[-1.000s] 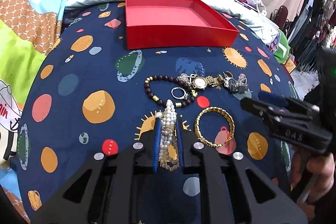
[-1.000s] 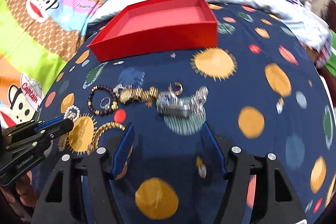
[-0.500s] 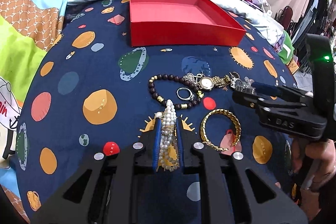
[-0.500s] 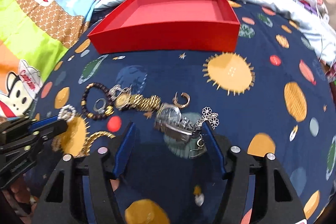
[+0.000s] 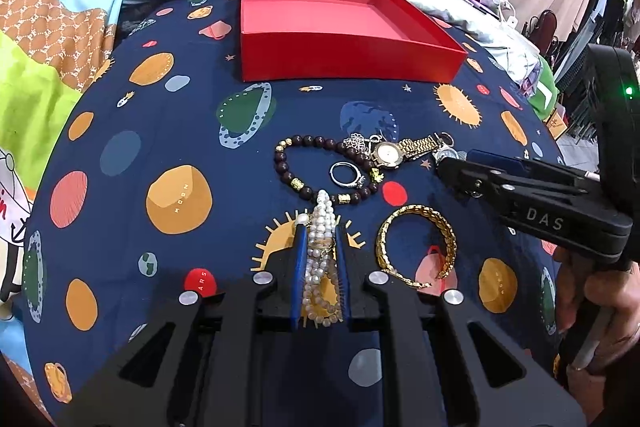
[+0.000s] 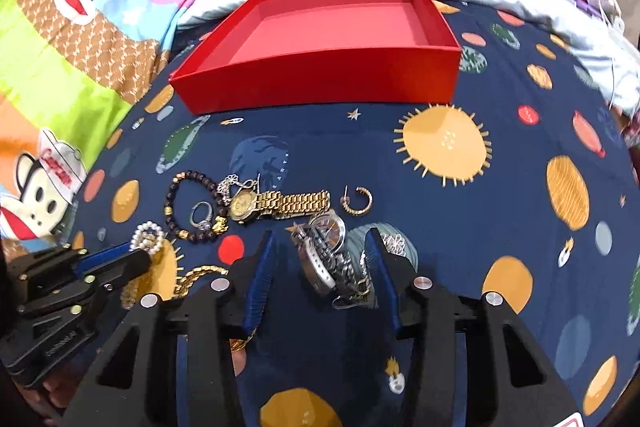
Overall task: Organize jewelry
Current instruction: 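Grasp the silver chain bracelet with the right gripper while the left gripper holds the pearls, then carry both held pieces over the red tray and open both grippers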
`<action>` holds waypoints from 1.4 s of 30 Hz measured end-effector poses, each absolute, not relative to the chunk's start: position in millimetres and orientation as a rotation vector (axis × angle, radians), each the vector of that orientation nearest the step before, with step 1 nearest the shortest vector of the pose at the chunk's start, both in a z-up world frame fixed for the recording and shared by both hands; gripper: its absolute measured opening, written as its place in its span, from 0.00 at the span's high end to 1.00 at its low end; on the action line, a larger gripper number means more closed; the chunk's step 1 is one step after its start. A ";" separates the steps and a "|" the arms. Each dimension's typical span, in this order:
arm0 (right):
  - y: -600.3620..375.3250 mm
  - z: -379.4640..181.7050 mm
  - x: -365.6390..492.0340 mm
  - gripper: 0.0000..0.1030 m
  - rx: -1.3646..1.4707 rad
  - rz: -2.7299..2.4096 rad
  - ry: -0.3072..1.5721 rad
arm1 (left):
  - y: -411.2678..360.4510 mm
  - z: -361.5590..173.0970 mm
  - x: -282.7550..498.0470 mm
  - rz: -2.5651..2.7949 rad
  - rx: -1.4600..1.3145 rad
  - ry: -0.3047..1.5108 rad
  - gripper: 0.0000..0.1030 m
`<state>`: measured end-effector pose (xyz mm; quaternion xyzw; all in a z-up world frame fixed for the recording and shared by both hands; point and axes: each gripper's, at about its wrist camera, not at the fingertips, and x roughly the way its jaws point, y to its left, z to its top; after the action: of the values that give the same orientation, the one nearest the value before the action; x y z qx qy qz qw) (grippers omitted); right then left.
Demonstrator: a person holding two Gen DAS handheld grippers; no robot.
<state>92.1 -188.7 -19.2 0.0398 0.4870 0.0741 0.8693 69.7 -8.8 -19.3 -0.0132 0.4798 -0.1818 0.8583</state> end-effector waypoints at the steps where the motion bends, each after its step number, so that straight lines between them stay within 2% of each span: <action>1: -187.8 -18.0 92.3 0.57 0.059 0.141 1.017 | -8.3 -19.5 70.4 -0.380 -0.029 1.008 0.87; 9: -181.2 -19.6 92.0 0.57 0.043 0.187 1.028 | -8.9 -19.5 72.0 -0.384 -0.027 1.008 0.87; 16: -180.1 -26.2 97.9 0.75 0.013 0.169 1.034 | -7.3 -18.2 72.0 -0.381 -0.034 1.009 0.87; 25: -191.7 -25.3 93.5 0.85 0.094 0.173 1.024 | -8.1 -17.7 70.2 -0.386 -0.036 1.006 0.87; 42: -210.9 -6.8 63.3 0.85 0.297 0.178 0.969 | -14.8 0.6 65.1 -0.403 -0.030 0.975 0.87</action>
<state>63.3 -210.9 -6.8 0.1420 0.4633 0.0851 0.8706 65.1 -14.8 0.6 -0.0141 0.4651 -0.1923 0.8640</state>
